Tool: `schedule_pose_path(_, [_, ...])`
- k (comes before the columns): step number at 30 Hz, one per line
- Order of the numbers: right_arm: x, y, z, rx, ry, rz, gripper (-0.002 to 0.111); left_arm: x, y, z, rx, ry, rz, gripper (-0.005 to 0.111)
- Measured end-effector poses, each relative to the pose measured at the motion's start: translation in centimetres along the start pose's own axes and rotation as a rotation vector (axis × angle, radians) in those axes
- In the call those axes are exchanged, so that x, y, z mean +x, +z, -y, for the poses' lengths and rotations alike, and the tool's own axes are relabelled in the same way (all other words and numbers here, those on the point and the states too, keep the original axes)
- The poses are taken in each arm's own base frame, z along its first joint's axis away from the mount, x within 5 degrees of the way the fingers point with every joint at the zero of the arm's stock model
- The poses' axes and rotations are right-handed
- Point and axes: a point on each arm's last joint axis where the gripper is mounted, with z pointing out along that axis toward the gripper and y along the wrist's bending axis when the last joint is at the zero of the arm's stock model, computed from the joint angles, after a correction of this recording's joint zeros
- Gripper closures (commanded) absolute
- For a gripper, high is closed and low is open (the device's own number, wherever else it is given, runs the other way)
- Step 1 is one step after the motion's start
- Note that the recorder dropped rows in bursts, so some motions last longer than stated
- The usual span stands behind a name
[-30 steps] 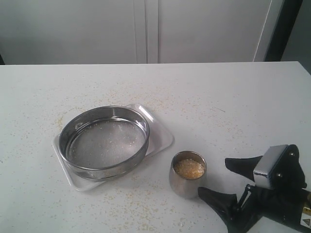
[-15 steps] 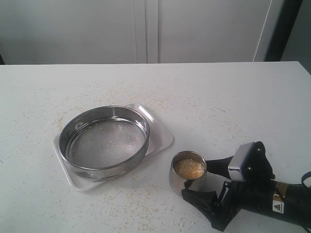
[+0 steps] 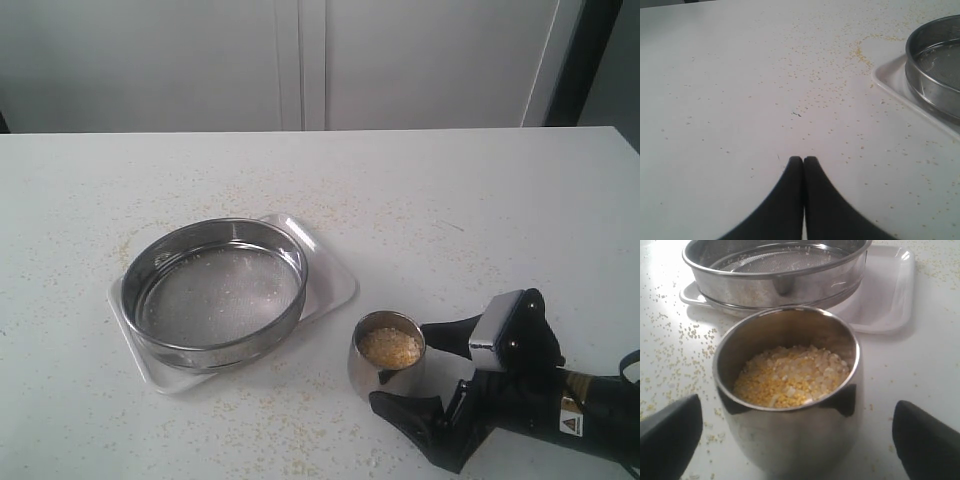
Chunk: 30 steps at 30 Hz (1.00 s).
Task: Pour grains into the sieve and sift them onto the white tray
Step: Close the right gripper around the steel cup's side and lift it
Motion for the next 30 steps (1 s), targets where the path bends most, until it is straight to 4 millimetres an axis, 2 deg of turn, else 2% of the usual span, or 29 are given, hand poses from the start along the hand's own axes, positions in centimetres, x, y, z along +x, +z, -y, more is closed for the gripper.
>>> schedule_pose_path(20, [-0.3,0.3,0.4,0.003,-0.012,0.011,0.003,0.0,0.0,0.0,0.0,0.0,0.0,0.107])
schedule_pose_path(30, [1.1,1.4,1.0,-0.025,0.019,-0.022,0.003,0.0,0.0,0.0,0.0,0.0,0.0,0.107])
